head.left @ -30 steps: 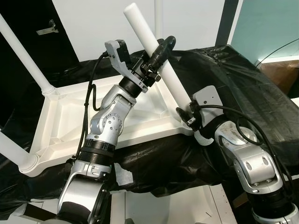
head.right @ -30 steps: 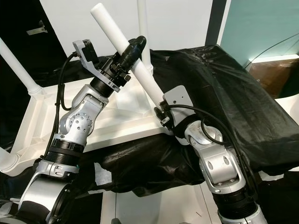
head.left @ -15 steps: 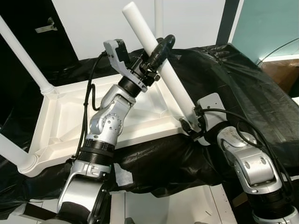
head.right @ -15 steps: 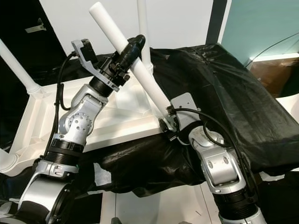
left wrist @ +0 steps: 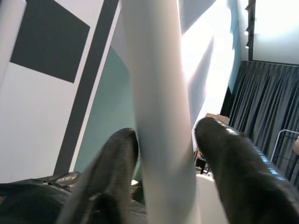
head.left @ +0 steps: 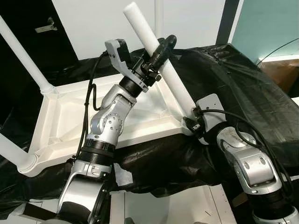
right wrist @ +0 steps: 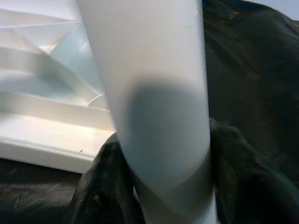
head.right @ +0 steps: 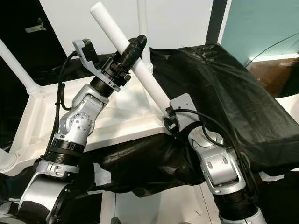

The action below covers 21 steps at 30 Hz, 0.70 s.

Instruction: Building children table

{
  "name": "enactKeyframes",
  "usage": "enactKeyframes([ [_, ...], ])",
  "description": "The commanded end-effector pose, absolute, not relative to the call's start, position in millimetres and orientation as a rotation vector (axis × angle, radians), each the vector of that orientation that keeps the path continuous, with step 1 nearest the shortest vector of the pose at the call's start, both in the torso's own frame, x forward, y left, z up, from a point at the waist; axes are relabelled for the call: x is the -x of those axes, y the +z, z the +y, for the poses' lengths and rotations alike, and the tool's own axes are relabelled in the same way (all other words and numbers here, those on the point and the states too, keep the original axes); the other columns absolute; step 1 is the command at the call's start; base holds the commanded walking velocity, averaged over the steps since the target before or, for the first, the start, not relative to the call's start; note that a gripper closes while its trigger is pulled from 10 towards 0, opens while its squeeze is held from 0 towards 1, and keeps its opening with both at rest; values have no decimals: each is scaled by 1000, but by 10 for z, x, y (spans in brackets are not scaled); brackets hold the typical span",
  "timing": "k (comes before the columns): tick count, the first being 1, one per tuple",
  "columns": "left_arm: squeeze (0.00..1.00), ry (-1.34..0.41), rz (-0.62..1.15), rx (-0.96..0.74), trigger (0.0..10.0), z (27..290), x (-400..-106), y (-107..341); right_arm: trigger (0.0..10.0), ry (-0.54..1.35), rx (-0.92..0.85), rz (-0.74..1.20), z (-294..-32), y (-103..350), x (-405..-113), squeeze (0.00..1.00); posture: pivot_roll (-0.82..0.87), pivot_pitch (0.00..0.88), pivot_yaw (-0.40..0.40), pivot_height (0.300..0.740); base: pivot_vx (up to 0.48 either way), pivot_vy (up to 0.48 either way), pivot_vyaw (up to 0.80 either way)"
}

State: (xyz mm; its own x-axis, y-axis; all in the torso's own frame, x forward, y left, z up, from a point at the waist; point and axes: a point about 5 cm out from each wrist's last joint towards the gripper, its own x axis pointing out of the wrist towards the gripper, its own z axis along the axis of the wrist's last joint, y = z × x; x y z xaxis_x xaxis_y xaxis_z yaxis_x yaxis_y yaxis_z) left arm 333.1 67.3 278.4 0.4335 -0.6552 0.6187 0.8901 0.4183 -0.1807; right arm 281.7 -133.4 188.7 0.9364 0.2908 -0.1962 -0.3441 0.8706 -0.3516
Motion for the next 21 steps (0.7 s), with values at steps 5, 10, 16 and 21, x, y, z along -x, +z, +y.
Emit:
enactKeyframes([
  [5,0,-1292,-583,584,10000,702,-3158,2882,0,336,370,94,-1276,1994,-2810,0,-189,19,73,740,0,0,0],
  [10,0,-1505,-532,735,10000,880,-2983,2868,0,357,347,28,-1210,2138,-2771,0,-195,23,80,740,0,0,0],
  [16,0,-1549,-307,531,10000,869,-2967,2413,10000,343,357,-100,-1193,2389,-2738,0,-196,25,84,740,0,0,0],
  [21,0,-1454,-224,498,10000,872,-3056,2196,10000,298,361,-161,-1237,2509,-2741,0,-193,24,84,740,0,0,0],
])
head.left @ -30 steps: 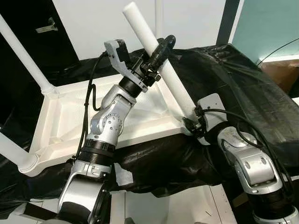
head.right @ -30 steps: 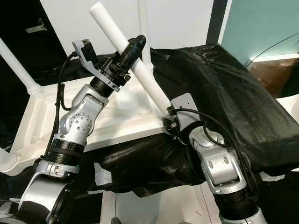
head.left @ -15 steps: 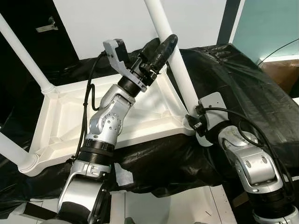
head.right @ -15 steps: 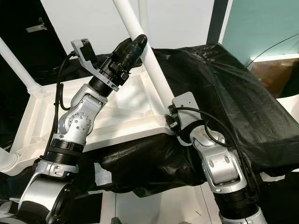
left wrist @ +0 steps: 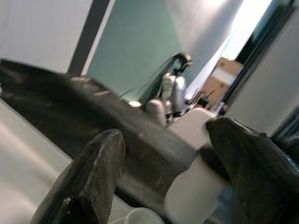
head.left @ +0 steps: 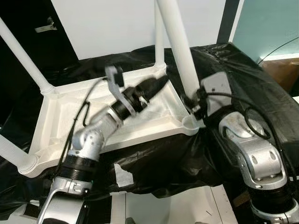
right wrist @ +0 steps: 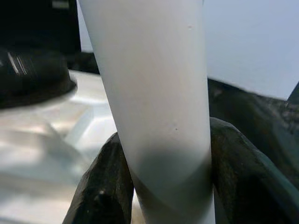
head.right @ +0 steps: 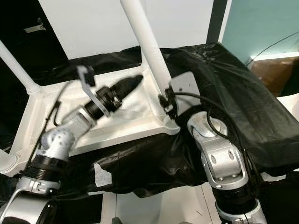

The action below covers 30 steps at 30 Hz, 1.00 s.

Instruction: Building children table

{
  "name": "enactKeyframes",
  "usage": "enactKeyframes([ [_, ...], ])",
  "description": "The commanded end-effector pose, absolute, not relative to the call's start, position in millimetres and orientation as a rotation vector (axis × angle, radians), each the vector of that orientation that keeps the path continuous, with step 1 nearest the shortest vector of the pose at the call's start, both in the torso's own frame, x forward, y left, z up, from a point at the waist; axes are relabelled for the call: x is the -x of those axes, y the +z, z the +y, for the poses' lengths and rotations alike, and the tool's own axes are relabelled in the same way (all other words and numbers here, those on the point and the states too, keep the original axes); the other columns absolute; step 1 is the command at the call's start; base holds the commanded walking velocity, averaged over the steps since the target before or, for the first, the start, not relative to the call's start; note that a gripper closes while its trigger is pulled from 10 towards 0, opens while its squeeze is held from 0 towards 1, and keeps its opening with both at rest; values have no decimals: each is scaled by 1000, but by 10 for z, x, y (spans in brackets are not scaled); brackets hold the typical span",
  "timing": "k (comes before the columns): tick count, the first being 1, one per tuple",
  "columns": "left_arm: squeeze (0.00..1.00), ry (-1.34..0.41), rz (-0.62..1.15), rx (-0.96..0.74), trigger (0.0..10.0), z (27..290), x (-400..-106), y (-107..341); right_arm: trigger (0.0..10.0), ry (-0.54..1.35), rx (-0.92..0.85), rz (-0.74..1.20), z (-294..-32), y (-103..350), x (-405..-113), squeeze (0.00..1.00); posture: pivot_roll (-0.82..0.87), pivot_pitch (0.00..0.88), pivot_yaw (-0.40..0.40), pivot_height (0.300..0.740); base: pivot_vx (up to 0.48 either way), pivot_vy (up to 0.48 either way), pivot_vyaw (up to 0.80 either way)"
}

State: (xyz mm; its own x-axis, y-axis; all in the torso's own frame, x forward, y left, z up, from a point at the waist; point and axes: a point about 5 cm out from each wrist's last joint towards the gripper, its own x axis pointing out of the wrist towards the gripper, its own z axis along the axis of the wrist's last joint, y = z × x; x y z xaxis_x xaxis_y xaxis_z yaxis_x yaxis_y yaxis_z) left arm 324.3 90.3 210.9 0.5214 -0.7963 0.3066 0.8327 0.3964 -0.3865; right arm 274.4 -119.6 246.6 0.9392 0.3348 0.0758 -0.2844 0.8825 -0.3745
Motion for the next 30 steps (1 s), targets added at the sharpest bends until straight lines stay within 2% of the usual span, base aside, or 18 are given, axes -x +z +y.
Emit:
enactKeyframes([
  [1,0,-1441,-210,499,10000,873,-3062,2175,10000,291,360,-158,-1251,2493,-2746,0,-191,24,84,740,0,0,0],
  [7,0,-1406,-165,453,10000,868,-3081,2069,10000,261,354,-148,-1299,2366,-2779,0,-189,23,82,740,0,0,0],
  [10,0,-1373,-126,378,10000,856,-3081,1945,10000,248,257,-177,-1322,2142,-2780,0,-190,25,85,740,0,0,0],
  [18,0,-1370,-111,306,10000,804,-3039,1845,10000,317,149,-169,-1258,1840,-2798,0,-172,28,83,740,0,0,0],
  [25,0,-1369,-78,257,10000,825,-2992,1756,10000,295,167,-188,-1294,1772,-2868,0,-155,29,79,740,0,0,0],
  [30,0,-1407,48,131,10000,825,-2911,1468,10000,273,217,-223,-1360,1751,-2918,0,-157,29,80,740,0,0,0],
])
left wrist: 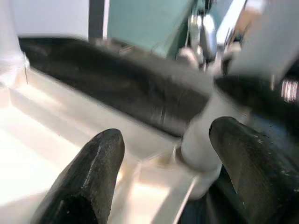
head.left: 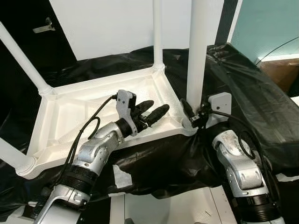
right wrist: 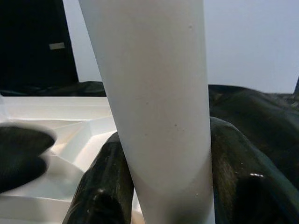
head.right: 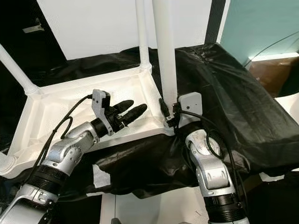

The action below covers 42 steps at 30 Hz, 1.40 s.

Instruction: Building children table

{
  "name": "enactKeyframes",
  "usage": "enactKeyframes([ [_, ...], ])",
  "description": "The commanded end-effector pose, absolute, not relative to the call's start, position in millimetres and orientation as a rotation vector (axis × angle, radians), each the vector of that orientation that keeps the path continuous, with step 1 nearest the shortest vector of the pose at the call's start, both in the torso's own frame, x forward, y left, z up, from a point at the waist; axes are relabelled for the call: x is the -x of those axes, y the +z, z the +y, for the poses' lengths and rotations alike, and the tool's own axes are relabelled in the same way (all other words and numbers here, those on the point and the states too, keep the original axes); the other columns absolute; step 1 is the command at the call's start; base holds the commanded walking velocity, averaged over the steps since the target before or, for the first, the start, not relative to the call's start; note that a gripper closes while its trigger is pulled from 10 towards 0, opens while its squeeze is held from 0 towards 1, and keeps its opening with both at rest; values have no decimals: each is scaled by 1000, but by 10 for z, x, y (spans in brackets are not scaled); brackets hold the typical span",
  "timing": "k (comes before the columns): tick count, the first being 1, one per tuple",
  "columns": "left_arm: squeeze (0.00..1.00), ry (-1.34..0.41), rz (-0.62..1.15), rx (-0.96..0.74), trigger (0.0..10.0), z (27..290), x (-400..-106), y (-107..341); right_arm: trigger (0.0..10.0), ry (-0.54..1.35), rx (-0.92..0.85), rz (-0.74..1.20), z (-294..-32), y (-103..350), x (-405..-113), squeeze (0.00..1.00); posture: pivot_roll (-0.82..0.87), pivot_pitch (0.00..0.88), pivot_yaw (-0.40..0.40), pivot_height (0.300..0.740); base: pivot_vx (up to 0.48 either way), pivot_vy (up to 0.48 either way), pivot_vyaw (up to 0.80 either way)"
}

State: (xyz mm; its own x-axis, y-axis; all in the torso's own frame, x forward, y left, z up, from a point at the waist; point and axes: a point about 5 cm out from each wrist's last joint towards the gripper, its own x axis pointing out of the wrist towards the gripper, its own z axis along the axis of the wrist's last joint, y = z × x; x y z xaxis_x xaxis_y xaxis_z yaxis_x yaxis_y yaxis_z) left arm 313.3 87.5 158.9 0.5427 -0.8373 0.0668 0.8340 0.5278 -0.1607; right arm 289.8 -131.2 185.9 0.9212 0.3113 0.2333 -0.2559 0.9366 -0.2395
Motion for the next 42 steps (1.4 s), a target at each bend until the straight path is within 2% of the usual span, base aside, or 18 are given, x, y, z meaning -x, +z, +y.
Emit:
enactKeyframes([
  [1,0,-1407,48,131,10000,825,-2911,1468,10000,273,217,-223,-1360,1751,-2918,0,-157,29,80,740,0,0,0],
  [4,0,-1412,118,38,10000,813,-2895,1298,10000,266,219,-256,-1406,1780,-2925,0,-160,30,81,740,0,0,0],
  [10,0,-1418,160,-24,10000,793,-2901,1200,10000,262,223,-279,-1422,1783,-2924,0,-170,30,84,740,0,0,0],
  [12,0,-1371,182,-116,10000,749,-2954,1132,10000,261,223,-286,-1420,1787,-2920,0,-172,31,85,740,0,0,0],
  [15,0,-1344,177,-156,10000,727,-2983,1114,10000,260,222,-286,-1415,1787,-2915,0,-172,31,85,740,0,0,0],
  [18,0,-1195,155,-278,10000,662,-3128,1091,10000,260,206,-278,-1401,1744,-2884,0,-171,33,84,740,0,0,0],
  [27,0,-1184,241,-334,10000,661,-3143,981,10000,288,201,-285,-1330,1708,-2885,0,-170,32,87,740,0,0,0],
  [36,0,-1170,260,-316,10000,669,-3185,962,10000,304,193,-289,-1314,1703,-2898,0,-161,25,86,740,0,0,0],
  [37,0,-1167,266,-301,3216,671,-3201,964,10000,309,187,-287,-1311,1697,-2902,0,-161,22,88,740,0,0,0],
  [38,0,-1162,269,-292,0,675,-3215,967,10000,318,182,-286,-1303,1694,-2903,0,-161,19,89,740,0,0,0],
  [39,0,-1162,269,-292,0,675,-3215,967,10000,318,182,-286,-1303,1694,-2903,0,-161,19,89,740,0,0,0],
  [40,0,-1155,274,-297,1294,681,-3226,964,10000,322,180,-283,-1302,1687,-2897,0,-161,19,89,740,0,0,0],
  [41,0,-1149,279,-312,4824,689,-3235,955,10000,324,178,-282,-1305,1681,-2887,0,-161,19,89,740,0,0,0],
  [42,0,-1149,279,-312,4824,689,-3235,955,10000,324,178,-282,-1305,1681,-2887,0,-161,19,89,740,0,0,0],
])
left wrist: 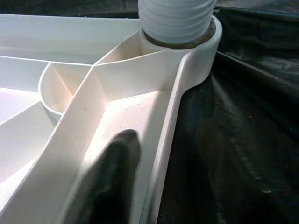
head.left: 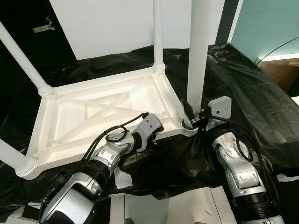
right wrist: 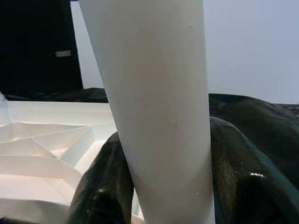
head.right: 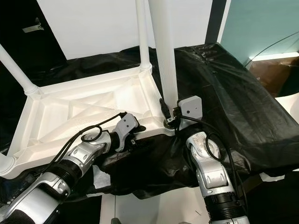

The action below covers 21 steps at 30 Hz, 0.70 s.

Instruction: Building children table

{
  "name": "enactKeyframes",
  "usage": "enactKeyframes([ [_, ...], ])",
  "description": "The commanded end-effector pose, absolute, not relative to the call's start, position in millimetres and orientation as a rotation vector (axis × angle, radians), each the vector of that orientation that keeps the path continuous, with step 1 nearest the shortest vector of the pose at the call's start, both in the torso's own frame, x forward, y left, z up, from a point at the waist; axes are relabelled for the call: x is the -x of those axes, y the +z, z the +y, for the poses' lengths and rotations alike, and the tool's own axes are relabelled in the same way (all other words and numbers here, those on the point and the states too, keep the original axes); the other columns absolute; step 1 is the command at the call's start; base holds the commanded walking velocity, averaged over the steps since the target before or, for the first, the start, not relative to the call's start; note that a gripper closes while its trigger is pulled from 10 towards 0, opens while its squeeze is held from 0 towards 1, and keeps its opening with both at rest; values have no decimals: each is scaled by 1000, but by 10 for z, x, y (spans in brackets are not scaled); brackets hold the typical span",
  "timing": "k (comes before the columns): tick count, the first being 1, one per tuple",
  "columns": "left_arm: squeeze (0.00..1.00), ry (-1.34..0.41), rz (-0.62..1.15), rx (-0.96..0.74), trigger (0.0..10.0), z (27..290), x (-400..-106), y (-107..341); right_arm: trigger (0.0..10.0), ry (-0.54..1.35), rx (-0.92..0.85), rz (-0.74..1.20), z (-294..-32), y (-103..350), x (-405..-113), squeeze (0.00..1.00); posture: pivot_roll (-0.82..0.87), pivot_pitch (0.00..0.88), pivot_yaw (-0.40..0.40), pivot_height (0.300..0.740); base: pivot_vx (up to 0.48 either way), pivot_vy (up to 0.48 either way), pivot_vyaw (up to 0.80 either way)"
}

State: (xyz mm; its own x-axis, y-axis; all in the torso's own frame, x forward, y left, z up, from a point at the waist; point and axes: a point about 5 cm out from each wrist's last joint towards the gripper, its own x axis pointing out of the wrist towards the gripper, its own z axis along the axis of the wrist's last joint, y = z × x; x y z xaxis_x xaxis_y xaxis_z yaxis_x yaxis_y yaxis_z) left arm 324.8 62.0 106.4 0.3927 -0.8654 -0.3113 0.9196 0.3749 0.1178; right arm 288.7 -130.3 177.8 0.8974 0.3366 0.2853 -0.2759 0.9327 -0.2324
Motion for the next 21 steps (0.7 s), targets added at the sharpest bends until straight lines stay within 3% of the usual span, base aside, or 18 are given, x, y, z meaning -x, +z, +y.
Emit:
enactKeyframes([
  [1,0,-1144,292,-334,10000,700,-3242,935,10000,324,178,-280,-1310,1672,-2876,0,-165,17,95,740,0,0,0],
  [8,0,-1146,330,-383,10000,724,-3238,878,10000,322,180,-275,-1321,1646,-2846,0,-168,18,97,740,0,0,0],
  [9,0,-1161,357,-401,4157,731,-3217,838,10000,320,181,-274,-1323,1641,-2836,0,-175,20,101,740,0,0,0],
  [10,0,-1172,386,-412,4157,734,-3202,799,10000,317,181,-275,-1326,1640,-2828,0,-175,20,101,740,0,0,0],
  [11,0,-1173,408,-417,0,730,-3194,771,10000,314,182,-276,-1329,1641,-2823,0,-175,20,101,740,0,0,0],
  [19,0,-1165,419,-432,0,695,-3208,760,10000,311,180,-279,-1340,1650,-2820,0,-175,20,98,740,0,0,0],
  [20,0,-1156,412,-442,2824,692,-3219,767,10000,310,180,-278,-1343,1645,-2819,0,-175,20,98,740,0,0,0],
  [21,0,-1145,406,-451,10000,691,-3230,772,10000,309,180,-275,-1348,1636,-2817,0,-173,20,97,740,0,0,0],
])
